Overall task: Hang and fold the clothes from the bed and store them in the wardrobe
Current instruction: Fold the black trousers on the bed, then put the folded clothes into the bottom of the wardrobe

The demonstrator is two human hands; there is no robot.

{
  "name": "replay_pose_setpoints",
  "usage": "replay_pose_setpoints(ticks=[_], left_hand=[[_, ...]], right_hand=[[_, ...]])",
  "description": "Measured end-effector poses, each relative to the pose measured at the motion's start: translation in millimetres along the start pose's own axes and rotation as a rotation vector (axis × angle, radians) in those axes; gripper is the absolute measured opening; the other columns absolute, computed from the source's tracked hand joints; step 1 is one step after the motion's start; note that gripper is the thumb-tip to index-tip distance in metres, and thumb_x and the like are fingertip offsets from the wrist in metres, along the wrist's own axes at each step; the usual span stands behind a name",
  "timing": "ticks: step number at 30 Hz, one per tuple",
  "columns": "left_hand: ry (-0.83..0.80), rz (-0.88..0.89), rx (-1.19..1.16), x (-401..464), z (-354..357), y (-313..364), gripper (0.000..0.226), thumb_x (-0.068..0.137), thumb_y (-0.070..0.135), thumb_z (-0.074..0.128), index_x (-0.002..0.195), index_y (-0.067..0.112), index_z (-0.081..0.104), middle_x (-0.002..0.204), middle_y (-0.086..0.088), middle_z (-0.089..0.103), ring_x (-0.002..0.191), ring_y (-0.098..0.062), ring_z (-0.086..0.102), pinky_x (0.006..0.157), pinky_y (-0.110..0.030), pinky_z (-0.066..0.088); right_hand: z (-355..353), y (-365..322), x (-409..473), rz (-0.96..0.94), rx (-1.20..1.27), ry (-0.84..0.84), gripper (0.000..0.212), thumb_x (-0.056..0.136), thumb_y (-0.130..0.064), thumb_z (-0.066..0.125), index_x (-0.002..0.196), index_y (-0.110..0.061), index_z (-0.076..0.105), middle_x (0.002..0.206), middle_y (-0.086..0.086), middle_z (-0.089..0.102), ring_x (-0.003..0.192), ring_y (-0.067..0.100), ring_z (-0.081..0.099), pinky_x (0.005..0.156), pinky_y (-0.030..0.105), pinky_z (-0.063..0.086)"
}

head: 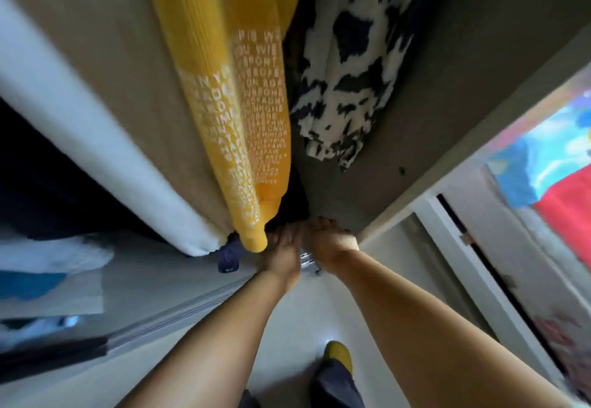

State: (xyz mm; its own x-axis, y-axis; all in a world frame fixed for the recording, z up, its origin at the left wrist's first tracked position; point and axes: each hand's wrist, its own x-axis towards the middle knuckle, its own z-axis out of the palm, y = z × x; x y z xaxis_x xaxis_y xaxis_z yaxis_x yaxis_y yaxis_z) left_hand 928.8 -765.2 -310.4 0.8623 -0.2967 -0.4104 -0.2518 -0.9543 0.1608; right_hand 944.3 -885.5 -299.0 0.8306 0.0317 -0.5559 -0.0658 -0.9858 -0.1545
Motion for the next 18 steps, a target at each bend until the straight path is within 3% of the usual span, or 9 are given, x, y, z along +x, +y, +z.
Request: replay_pose_setpoints(ticks=[2,8,18], left_hand=[[-0.019,-0.012,-0.002,-30,-27,3,0.07,0.092,0.01,0.042,0.154,0.022,0.012,0.155,-0.009,0.023,0.142,-0.029,0.024,0.113,-0.039,0.023],[-0.115,-0.027,-0.074,-94,-79,-6,0.063,0.092,0.017,0.051,0.148,0.021,0.024,0.147,-0.007,0.032,0.134,-0.031,0.034,0.101,-0.044,0.038],[-0.125,0.153,0.055,-158,-132,6,0.042,0.096,0.018,0.043,0.138,0.016,0.037,0.138,-0.011,0.04,0.129,-0.031,0.037,0.094,-0.044,0.042]], right_hand=[[-22,-9,-32,0.016,0.003,0.03,0.039,0.101,-0.025,0.038,0.14,-0.022,0.043,0.144,0.008,0.044,0.129,0.029,0.046,0.1,0.038,0.042],[-47,-29,-120,0.087,-0.033,0.026,0.048,0.091,-0.011,0.053,0.138,-0.017,0.042,0.136,0.01,0.04,0.128,0.03,0.04,0.095,0.043,0.044],[-50,-23,-234,0.343,0.136,0.088,0.047,0.092,-0.009,0.051,0.139,-0.014,0.044,0.137,0.012,0.041,0.128,0.031,0.042,0.097,0.045,0.047]])
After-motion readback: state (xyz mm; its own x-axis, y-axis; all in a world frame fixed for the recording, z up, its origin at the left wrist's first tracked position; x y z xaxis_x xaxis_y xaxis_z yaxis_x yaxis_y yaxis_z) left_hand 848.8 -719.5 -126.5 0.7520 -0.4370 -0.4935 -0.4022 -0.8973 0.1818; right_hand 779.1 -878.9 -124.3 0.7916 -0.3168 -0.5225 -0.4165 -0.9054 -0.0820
